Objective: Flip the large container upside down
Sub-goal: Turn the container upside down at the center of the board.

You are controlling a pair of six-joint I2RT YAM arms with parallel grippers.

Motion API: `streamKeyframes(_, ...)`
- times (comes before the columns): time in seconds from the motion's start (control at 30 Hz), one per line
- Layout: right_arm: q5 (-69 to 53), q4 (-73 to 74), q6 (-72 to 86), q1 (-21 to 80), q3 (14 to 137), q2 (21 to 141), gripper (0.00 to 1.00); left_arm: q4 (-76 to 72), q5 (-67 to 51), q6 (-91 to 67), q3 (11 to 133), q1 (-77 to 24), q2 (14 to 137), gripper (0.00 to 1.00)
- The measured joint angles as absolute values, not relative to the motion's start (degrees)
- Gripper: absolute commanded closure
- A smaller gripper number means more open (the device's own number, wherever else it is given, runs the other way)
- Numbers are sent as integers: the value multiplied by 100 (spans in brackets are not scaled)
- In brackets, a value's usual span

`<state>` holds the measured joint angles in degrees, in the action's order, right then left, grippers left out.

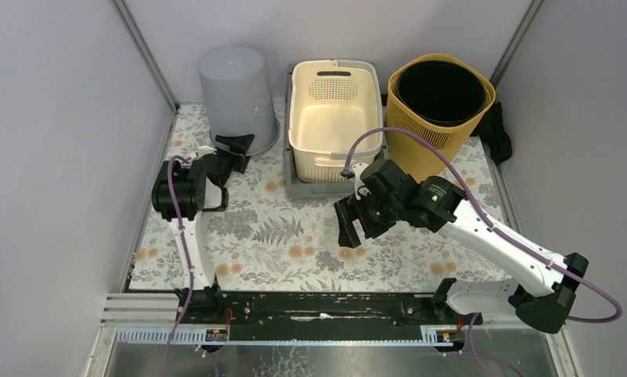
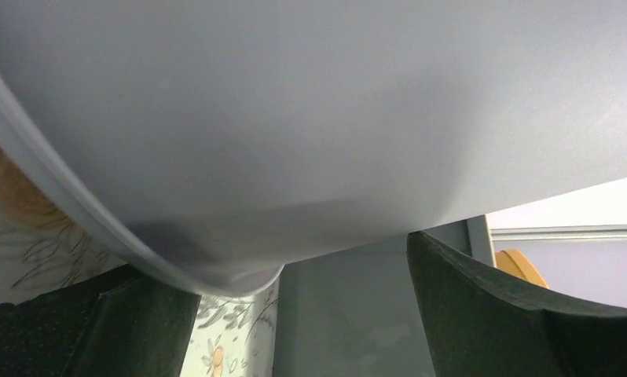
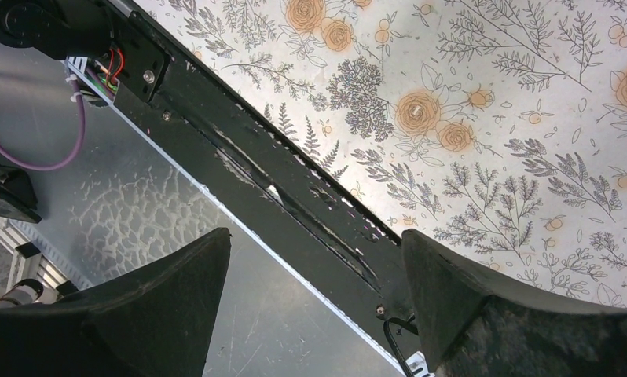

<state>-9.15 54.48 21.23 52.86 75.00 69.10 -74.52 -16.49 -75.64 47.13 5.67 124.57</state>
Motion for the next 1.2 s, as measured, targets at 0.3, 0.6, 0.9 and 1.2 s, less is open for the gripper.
streamKeyframes(0.3, -1020, 5321, 2126, 5284, 7293, 6825, 13, -6497, -1651, -7341, 4488, 569, 12053, 0)
streamKeyframes(0.6, -1100, 5194, 2130, 5282, 7153, 6724, 13, -5470, -1638, -7081, 4259, 576, 11467, 0)
streamKeyframes(0.9, -1219, 4989, 2150, 5282, 6984, 6722, 13, -4654, -1286, -6722, 3791, 576, 10702, 0)
streamKeyframes(1.2, -1330, 4856, 2193, 5282, 6858, 6722, 5, -4246, -801, -6302, 3448, 349, 10169, 0)
